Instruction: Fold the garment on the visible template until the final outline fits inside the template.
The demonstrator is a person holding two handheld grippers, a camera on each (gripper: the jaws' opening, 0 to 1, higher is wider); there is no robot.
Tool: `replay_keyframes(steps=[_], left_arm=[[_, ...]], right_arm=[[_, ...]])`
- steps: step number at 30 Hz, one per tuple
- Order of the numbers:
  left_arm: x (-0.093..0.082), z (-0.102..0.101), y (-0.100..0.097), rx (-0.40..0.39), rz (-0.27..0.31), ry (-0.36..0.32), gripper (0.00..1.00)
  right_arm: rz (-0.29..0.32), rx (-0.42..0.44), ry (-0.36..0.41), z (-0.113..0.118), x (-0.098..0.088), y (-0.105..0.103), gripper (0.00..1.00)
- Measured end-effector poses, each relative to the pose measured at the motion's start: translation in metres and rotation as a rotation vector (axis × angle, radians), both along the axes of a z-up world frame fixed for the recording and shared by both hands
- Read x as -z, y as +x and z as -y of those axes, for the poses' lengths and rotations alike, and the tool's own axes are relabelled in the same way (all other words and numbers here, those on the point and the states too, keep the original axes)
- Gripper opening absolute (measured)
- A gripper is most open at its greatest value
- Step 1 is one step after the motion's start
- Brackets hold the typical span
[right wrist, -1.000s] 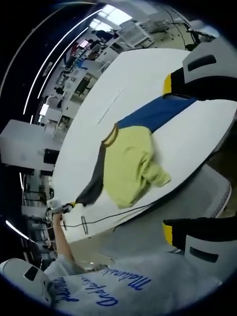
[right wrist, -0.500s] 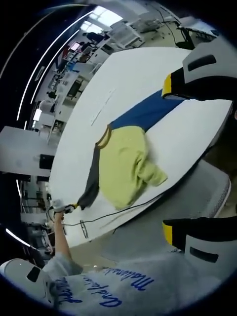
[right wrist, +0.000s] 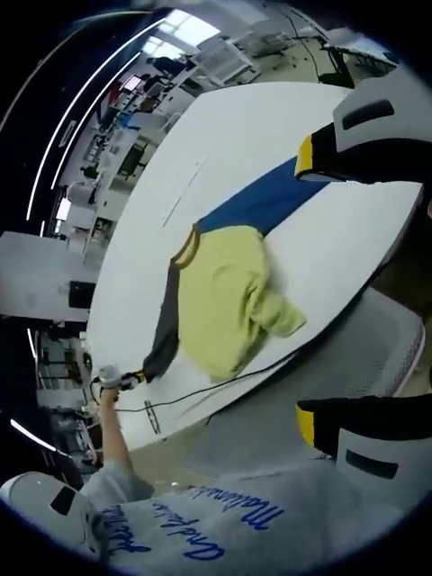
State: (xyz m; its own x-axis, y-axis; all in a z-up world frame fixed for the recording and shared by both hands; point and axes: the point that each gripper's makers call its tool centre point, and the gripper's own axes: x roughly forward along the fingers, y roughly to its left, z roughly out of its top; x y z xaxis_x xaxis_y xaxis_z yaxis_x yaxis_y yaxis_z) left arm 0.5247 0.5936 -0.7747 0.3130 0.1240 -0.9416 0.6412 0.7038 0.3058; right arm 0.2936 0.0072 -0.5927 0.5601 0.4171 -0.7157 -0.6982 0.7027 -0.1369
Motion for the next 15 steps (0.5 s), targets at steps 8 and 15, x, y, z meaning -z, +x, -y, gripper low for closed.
replay_keyframes(steps=[8,15], left_arm=[[0.000,-0.004,-0.004,0.001,0.013,0.002,0.25],[0.000,-0.009,-0.013,0.001,0.006,0.010,0.25]], right_arm=[[-0.002,-0.010,-0.002,-0.003,0.001,0.000,0.98],[0.006,-0.008,0.007,-0.004,0.000,0.000,1.00]])
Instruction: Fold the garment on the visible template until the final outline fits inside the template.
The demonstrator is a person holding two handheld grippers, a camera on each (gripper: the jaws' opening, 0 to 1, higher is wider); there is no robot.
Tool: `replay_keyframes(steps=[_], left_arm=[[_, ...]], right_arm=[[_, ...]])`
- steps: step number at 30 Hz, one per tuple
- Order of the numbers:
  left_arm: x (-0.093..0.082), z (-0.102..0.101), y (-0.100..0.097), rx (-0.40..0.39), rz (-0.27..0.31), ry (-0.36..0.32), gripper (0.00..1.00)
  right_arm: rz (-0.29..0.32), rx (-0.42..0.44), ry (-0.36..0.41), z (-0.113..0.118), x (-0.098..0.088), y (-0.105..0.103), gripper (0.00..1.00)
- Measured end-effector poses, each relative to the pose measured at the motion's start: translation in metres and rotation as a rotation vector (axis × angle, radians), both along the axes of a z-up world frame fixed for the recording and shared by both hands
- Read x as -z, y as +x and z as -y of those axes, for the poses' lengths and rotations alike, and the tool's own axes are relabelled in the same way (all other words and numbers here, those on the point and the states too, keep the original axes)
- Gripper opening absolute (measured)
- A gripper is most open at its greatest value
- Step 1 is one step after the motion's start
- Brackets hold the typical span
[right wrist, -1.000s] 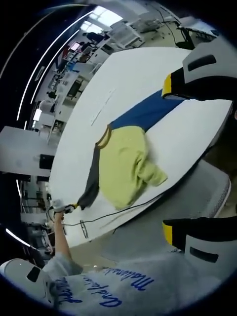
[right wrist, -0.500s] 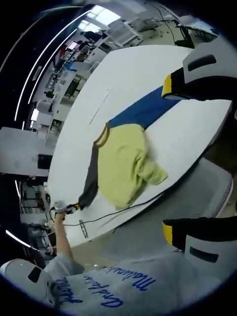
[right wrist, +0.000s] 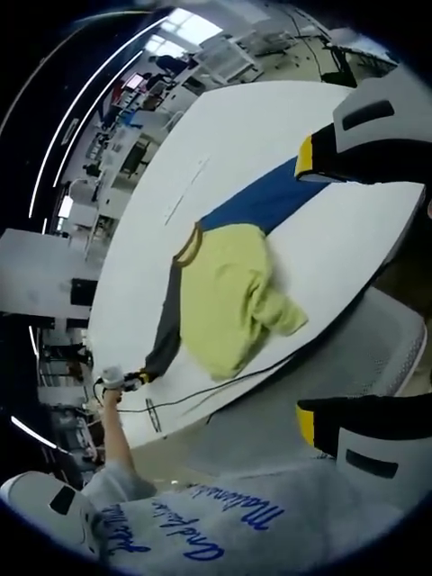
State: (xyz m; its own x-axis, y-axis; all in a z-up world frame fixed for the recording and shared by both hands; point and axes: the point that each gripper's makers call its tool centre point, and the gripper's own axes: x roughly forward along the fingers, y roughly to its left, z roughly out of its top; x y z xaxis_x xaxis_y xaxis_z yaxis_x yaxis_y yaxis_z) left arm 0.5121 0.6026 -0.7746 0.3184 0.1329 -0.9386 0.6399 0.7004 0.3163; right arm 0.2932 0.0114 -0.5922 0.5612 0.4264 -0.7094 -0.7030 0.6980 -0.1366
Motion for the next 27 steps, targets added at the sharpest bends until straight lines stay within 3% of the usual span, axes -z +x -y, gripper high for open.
replay_keyframes(steps=[6,10,14,22,27], left_arm=[[-0.002,-0.007,-0.012,-0.007,-0.003,0.021,0.31],[0.000,-0.009,-0.027,-0.022,-0.029,0.008,0.28],[0.000,-0.012,-0.035,-0.021,-0.037,0.019,0.30],[0.001,-0.009,-0.047,-0.032,-0.025,-0.011,0.25],[0.002,-0.007,-0.058,-0.040,-0.048,-0.022,0.28]], right_arm=[[0.014,0.021,0.014,0.003,-0.001,0.002,1.00],[0.015,0.015,0.021,0.003,0.000,0.003,1.00],[0.022,0.008,0.026,0.003,-0.001,0.002,1.00],[0.043,0.013,0.024,0.011,-0.002,-0.003,1.00],[0.047,0.013,0.028,0.012,0.000,-0.006,1.00]])
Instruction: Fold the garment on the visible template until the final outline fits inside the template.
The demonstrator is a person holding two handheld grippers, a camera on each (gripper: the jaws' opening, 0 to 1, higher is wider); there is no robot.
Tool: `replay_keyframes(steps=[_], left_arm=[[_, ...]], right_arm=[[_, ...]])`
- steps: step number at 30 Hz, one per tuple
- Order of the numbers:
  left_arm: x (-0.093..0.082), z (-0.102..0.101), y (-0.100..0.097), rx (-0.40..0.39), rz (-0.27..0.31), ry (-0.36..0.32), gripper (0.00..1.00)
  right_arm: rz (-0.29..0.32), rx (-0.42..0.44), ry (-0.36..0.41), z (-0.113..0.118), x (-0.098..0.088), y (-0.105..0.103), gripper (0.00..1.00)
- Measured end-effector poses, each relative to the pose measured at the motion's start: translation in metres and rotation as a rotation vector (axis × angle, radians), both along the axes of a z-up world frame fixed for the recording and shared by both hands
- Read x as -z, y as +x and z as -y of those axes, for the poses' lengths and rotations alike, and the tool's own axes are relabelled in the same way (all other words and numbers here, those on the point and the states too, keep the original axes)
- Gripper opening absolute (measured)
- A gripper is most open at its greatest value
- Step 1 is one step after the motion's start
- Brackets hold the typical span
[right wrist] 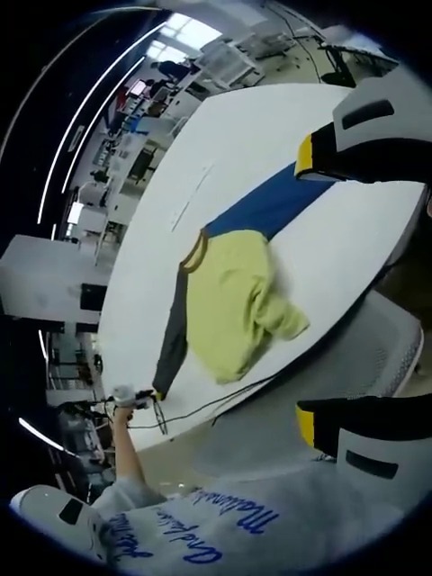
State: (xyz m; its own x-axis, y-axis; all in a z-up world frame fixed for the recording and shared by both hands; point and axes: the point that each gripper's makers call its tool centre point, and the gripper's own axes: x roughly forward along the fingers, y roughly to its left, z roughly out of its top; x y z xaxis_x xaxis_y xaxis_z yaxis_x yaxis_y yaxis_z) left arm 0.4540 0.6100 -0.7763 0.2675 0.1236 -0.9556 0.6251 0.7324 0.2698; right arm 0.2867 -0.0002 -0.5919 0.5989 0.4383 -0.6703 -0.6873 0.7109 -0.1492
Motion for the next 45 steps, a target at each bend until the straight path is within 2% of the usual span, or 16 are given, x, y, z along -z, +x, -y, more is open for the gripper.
replay_keyframes(steps=[4,10,15,17,21,29,45], left_arm=[[-0.001,-0.001,-0.005,-0.004,0.002,0.007,0.32],[-0.005,0.004,-0.008,-0.003,0.039,0.029,0.35],[-0.012,0.004,-0.008,-0.008,0.059,0.049,0.51],[-0.014,0.008,-0.009,-0.011,0.059,0.034,0.57],[-0.017,0.021,-0.013,0.003,0.054,0.004,0.56],[-0.028,0.073,-0.016,0.014,0.075,-0.205,0.63],[-0.068,0.136,-0.036,0.097,0.140,-0.371,0.72]], right_arm=[[0.009,0.004,0.007,0.001,-0.001,-0.001,1.00],[0.031,0.020,0.020,0.005,-0.005,0.001,1.00],[0.036,0.011,0.017,0.003,-0.003,0.003,1.00],[0.041,0.009,0.028,0.002,-0.003,0.005,1.00],[0.041,0.012,0.035,0.004,0.000,0.006,1.00],[0.046,0.014,0.045,0.006,0.004,0.007,1.00],[0.062,0.008,0.049,0.009,0.009,0.011,1.00]])
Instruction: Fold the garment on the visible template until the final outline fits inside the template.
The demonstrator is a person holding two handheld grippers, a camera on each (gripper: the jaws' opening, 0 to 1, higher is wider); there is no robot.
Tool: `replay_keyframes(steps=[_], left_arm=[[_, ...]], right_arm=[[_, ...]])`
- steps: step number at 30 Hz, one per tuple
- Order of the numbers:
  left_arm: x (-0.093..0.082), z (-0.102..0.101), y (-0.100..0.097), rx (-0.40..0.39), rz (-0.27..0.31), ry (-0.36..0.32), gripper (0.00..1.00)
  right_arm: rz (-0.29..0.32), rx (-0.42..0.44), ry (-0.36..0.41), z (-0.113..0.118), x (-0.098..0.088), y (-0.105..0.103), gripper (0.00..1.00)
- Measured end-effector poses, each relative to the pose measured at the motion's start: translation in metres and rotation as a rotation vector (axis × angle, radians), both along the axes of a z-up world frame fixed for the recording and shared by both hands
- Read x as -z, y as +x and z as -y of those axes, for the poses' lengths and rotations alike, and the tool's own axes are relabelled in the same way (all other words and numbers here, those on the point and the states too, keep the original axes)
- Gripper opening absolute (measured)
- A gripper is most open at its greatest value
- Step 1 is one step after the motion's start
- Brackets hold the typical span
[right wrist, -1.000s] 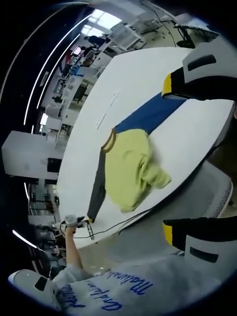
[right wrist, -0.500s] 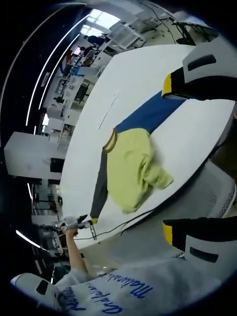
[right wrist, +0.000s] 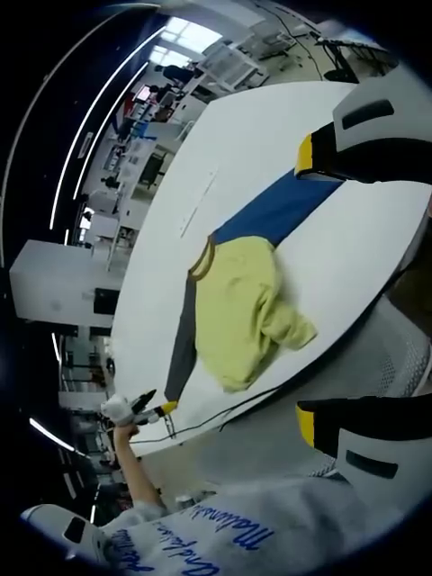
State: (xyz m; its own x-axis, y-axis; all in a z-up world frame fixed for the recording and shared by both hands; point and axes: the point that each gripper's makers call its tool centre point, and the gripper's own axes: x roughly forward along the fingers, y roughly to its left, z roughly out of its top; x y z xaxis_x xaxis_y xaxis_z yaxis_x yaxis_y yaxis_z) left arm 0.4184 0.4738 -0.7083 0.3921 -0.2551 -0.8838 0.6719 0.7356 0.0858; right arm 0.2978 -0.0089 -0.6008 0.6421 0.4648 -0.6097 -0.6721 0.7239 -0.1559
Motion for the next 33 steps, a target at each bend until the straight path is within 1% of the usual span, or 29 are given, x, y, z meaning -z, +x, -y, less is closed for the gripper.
replay_keyframes(steps=[2,5,9,14,20,23,27,30,33], left_arm=[[-0.002,0.003,-0.002,0.005,0.005,-0.004,0.73],[-0.008,0.012,-0.009,0.014,0.027,-0.017,0.74],[-0.014,0.024,-0.017,0.022,0.048,-0.061,0.74],[-0.022,0.035,-0.030,0.026,0.067,-0.087,0.75],[-0.042,0.055,-0.040,0.046,0.117,-0.179,0.76],[-0.049,0.064,-0.043,0.057,0.134,-0.196,0.78],[-0.054,0.074,-0.050,0.075,0.143,-0.209,0.83],[-0.057,0.079,-0.053,0.084,0.150,-0.218,0.83],[-0.060,0.089,-0.060,0.098,0.155,-0.243,0.85]], right_arm=[[0.002,-0.001,0.002,0.000,0.000,0.000,1.00],[0.006,-0.001,0.004,0.000,0.001,0.001,1.00],[0.002,-0.008,-0.007,-0.002,0.005,0.002,1.00],[0.003,-0.022,-0.001,-0.005,0.005,0.001,1.00],[0.013,-0.026,-0.013,-0.004,0.003,0.004,1.00],[0.015,-0.030,-0.022,-0.005,0.002,0.005,1.00],[0.013,-0.034,-0.039,-0.006,0.005,0.006,1.00],[0.011,-0.036,-0.044,-0.006,0.006,0.006,1.00],[0.008,-0.037,-0.041,-0.007,0.007,0.006,1.00]])
